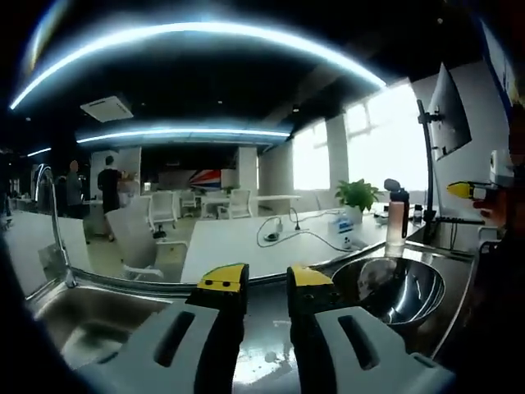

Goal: Pick up bowl with dirty water move over sink pour dirty water into sink return bowl to place

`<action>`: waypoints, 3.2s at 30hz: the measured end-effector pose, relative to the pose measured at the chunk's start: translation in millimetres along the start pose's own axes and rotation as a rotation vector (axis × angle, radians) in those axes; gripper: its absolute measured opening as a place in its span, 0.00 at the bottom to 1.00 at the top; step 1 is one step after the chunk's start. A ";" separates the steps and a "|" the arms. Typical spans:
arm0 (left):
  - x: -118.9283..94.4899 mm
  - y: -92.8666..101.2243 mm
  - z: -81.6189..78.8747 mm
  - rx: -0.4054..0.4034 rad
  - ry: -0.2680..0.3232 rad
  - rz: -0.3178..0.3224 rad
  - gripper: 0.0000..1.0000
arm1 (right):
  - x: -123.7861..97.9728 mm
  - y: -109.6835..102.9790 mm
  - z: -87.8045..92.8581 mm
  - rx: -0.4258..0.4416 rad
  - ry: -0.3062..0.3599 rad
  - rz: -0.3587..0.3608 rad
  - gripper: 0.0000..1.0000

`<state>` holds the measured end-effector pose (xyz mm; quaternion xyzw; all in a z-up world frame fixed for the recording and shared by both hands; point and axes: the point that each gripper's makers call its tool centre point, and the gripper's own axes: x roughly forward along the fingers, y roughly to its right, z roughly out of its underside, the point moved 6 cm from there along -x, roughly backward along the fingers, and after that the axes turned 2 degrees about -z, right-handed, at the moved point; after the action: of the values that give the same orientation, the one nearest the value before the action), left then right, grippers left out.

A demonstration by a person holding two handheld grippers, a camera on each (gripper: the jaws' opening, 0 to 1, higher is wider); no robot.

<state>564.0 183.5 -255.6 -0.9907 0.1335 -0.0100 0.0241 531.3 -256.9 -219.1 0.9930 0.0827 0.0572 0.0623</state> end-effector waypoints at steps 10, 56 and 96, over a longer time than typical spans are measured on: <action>13.9 6.5 -14.6 0.005 -0.057 0.062 0.21 | 15.0 -17.2 -1.5 -0.012 -0.051 -0.059 0.28; 53.7 56.5 9.5 0.102 -0.366 0.271 0.24 | 53.6 -55.1 3.2 -0.029 -0.326 -0.204 0.29; 91.4 82.7 44.0 0.113 -0.747 0.397 0.30 | 92.6 -89.7 61.8 -0.051 -0.818 -0.346 0.27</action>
<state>631.5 81.6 -302.5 -0.8785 0.3030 0.3471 0.1263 615.5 -160.4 -282.3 0.9036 0.2148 -0.3496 0.1228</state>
